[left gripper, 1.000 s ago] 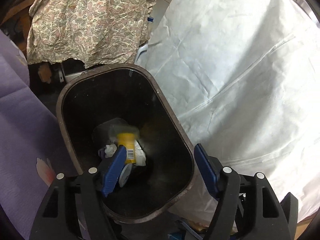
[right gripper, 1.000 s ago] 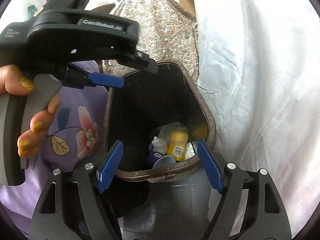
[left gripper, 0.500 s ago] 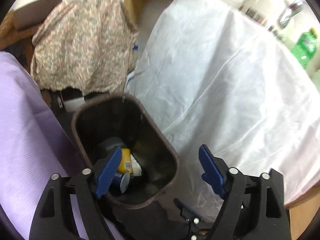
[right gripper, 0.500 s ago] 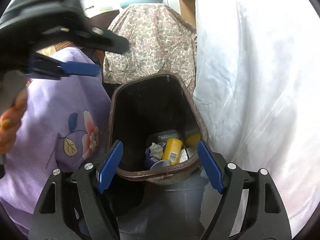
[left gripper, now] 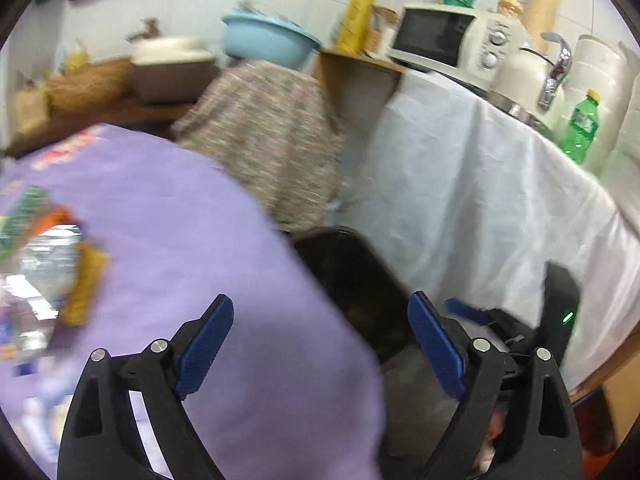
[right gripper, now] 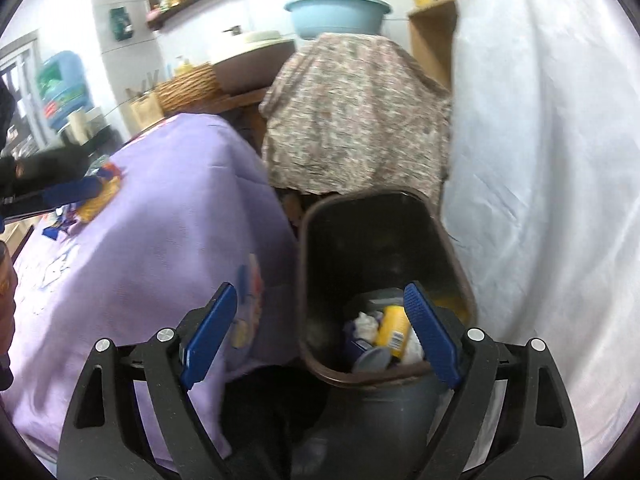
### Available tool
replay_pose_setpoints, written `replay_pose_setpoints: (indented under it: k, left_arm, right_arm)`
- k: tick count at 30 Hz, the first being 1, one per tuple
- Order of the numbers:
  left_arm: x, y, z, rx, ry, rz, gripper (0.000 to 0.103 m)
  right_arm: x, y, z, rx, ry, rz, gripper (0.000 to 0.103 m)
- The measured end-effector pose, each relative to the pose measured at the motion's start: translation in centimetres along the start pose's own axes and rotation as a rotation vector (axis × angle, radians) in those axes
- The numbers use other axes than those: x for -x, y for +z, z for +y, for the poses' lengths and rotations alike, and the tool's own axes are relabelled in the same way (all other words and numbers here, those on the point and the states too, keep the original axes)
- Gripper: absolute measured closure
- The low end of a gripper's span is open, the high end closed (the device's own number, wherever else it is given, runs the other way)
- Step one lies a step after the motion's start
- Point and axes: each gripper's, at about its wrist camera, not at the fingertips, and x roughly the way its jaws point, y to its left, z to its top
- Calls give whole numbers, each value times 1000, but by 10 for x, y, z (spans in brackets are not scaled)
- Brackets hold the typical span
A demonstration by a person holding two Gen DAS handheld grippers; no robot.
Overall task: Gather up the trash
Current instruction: 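Move both tools back over the table toward the foil chip bag, then grasp the foil chip bag with the left tool while the right tool grasps the yellow foam net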
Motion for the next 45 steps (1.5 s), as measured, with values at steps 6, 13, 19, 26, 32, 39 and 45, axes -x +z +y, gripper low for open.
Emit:
replay_pose_setpoints:
  k: [6, 13, 19, 26, 32, 39, 45]
  left_arm:
    - [35, -9, 61, 38, 159, -20, 14]
    - [46, -13, 134, 97, 326, 31, 14]
    - [39, -20, 146, 41, 376, 59, 14]
    - [22, -24, 143, -74, 461, 92, 22]
    - [29, -26, 146, -68, 483, 78, 29]
    - [47, -32, 161, 64, 425, 53, 37]
    - [74, -43, 160, 121, 392, -12, 38]
  right_arm:
    - [8, 9, 29, 33, 65, -5, 18]
    - [27, 19, 58, 78, 133, -24, 17]
    - [39, 25, 95, 144, 202, -28, 16]
    - [46, 30, 141, 233, 278, -37, 15]
    - [42, 32, 170, 279, 321, -27, 15]
    - [21, 39, 194, 307, 381, 37, 15]
    - [-1, 47, 221, 377, 385, 85, 15]
